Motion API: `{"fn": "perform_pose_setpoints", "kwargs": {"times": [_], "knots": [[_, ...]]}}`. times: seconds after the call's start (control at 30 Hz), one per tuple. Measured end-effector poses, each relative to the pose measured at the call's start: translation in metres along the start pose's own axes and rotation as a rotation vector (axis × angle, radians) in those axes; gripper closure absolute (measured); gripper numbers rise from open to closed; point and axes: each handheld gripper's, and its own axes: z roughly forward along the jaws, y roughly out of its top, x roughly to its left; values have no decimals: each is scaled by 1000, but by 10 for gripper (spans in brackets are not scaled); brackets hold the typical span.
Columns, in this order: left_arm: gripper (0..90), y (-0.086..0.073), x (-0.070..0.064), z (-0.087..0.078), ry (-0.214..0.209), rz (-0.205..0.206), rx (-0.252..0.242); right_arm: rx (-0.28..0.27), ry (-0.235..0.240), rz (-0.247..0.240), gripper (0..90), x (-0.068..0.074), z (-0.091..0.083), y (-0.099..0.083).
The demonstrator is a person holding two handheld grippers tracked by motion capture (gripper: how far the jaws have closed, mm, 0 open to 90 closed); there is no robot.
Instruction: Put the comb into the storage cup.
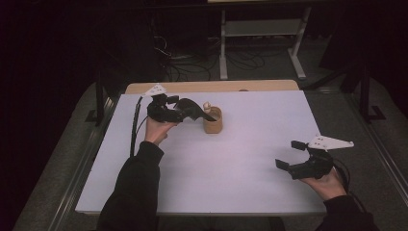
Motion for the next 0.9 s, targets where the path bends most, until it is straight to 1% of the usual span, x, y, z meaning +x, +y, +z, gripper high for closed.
{"fn": "perform_pose_setpoints", "kwargs": {"times": [0.2, 0.47, 0.9], "knots": [[0, -4, 1, -6, 7, 7, -3, 2, -1, -2, 0, 0, 0, 0], [0, -5, 0, -15, 5, 22, 0, 3, 0, -2, 0, 0, 0, 0], [0, -10, -2, -27, 8, 39, 28, 10, -2, -6, 0, 0, 1, -1]]}}
